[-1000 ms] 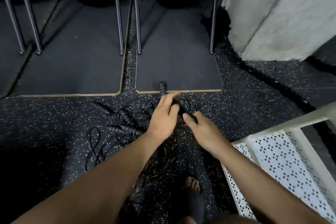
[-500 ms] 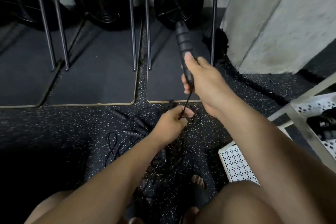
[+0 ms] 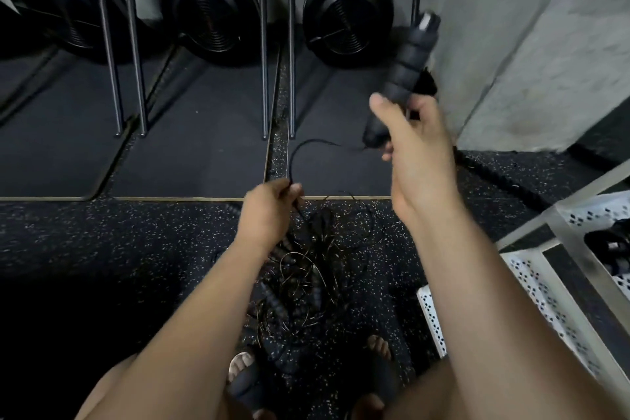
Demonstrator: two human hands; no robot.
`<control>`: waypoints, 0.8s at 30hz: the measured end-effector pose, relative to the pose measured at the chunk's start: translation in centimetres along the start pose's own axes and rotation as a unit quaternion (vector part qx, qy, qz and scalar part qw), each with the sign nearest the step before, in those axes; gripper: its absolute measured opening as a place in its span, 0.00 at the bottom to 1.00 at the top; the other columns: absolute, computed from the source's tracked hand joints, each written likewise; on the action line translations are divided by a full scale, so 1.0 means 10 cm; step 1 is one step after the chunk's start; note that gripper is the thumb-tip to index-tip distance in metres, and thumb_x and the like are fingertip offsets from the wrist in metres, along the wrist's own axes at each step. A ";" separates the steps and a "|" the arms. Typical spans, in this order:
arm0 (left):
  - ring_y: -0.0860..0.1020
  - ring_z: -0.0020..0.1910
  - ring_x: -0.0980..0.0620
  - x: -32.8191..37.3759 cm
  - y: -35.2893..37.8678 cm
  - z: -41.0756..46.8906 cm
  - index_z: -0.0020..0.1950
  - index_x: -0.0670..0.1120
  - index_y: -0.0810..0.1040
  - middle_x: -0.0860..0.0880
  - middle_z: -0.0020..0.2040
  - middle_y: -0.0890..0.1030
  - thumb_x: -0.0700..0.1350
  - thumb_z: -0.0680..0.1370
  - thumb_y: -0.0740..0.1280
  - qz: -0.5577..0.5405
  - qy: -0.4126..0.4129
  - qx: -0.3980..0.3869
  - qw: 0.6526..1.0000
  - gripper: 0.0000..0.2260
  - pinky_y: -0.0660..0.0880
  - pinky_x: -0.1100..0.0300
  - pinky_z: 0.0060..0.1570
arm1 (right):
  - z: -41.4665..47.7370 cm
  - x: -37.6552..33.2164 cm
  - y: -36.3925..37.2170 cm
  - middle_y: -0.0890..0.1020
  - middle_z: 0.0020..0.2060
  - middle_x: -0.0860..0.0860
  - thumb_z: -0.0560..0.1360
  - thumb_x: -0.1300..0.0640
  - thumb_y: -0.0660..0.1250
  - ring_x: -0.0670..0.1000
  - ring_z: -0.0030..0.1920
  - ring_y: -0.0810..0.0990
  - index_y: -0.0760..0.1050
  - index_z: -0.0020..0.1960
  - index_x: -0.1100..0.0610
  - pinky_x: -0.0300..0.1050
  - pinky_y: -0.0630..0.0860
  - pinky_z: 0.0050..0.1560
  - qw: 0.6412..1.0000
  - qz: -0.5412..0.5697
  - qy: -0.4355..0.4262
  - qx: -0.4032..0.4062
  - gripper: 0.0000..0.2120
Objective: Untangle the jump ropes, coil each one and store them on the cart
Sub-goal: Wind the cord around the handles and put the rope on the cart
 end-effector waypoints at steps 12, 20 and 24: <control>0.85 0.39 0.53 0.20 -0.49 0.37 0.52 0.53 0.86 0.54 0.39 0.87 0.51 0.88 0.63 -0.096 0.028 0.066 0.993 0.13 0.77 0.58 0.41 | -0.46 0.76 0.35 0.86 0.60 0.58 0.81 0.71 0.67 0.57 0.63 0.85 0.76 0.75 0.49 0.52 0.81 0.64 0.928 -0.043 0.141 -0.343 0.28; 0.79 0.35 0.53 0.19 -0.40 0.45 0.43 0.48 0.82 0.50 0.35 0.84 0.48 0.87 0.63 -0.007 0.029 0.028 0.999 0.15 0.72 0.55 0.38 | -0.59 0.75 0.55 0.80 0.73 0.54 0.86 0.72 0.53 0.54 0.73 0.79 0.70 0.80 0.52 0.63 0.72 0.76 0.890 0.014 0.166 -0.424 0.28; 0.76 0.32 0.59 0.23 -0.31 0.44 0.38 0.49 0.78 0.54 0.31 0.81 0.51 0.87 0.64 0.039 0.035 0.014 0.999 0.18 0.67 0.68 0.32 | -0.49 0.80 0.52 0.81 0.68 0.64 0.84 0.68 0.53 0.65 0.70 0.80 0.77 0.69 0.61 0.68 0.74 0.71 0.894 0.063 0.208 -0.393 0.19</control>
Point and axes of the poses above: each hand's wrist, its own z-axis towards the middle knuckle, its own y-axis out of the palm, x = y × z, the point moved 10 cm from there along z, towards the middle knuckle
